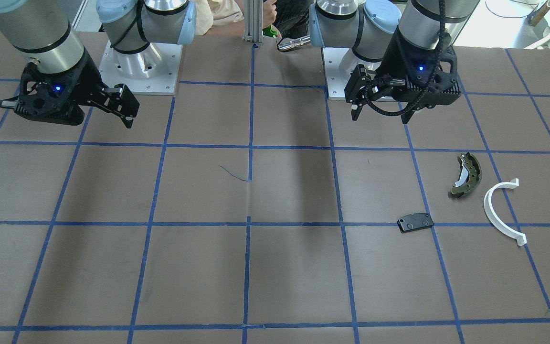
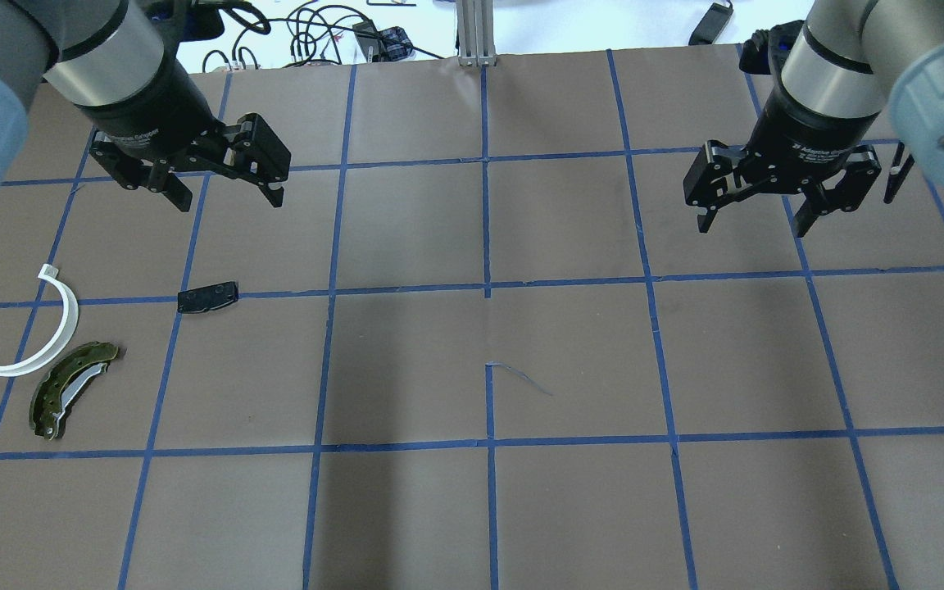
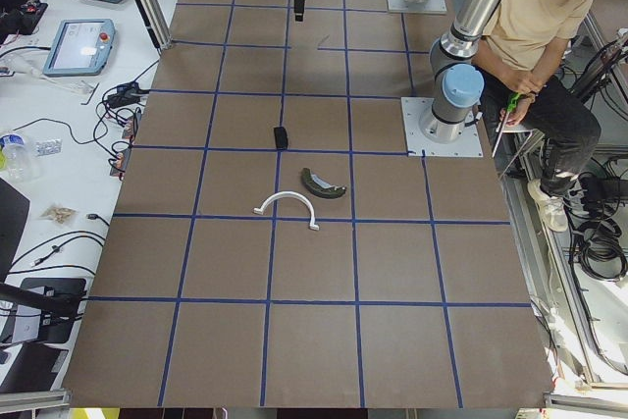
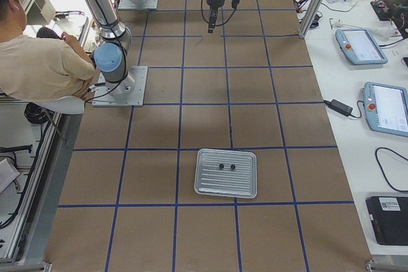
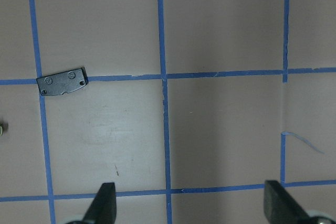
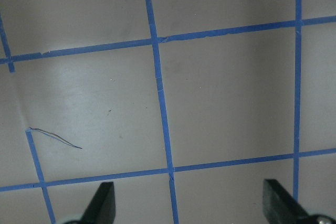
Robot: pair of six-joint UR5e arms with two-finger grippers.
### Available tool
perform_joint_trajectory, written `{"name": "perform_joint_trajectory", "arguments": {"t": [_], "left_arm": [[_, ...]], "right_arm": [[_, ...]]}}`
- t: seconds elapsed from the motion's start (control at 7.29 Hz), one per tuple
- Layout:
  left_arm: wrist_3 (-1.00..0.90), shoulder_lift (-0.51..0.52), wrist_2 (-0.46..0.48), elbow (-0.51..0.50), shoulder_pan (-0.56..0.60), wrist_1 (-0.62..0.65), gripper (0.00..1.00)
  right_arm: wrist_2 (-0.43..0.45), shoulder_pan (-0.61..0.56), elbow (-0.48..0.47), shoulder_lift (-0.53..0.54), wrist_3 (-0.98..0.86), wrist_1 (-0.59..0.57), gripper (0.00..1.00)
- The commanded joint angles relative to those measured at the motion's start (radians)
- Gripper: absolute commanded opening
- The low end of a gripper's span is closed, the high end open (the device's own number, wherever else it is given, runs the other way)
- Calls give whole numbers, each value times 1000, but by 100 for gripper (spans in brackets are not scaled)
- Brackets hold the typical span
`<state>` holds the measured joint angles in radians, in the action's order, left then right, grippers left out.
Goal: Place bearing gear from tray to pile
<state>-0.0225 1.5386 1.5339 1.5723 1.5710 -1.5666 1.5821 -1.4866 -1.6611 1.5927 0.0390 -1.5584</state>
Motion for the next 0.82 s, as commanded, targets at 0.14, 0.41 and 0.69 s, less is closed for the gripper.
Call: {"name": "perform_joint_trajectory", "arguments": {"t": [0.14,0.41,0.69], "left_arm": [[7,4,-1,-1,1,0,100],[3,-3,-3,0,1,-1,100],[4,-2,-3,-1,4,0,100]], "right_arm": [[78,200,0,-20,-85,-12,100],[79,303,0,-45,-213,-40,100],[76,440,3,-103,-421,-147,100]]}}
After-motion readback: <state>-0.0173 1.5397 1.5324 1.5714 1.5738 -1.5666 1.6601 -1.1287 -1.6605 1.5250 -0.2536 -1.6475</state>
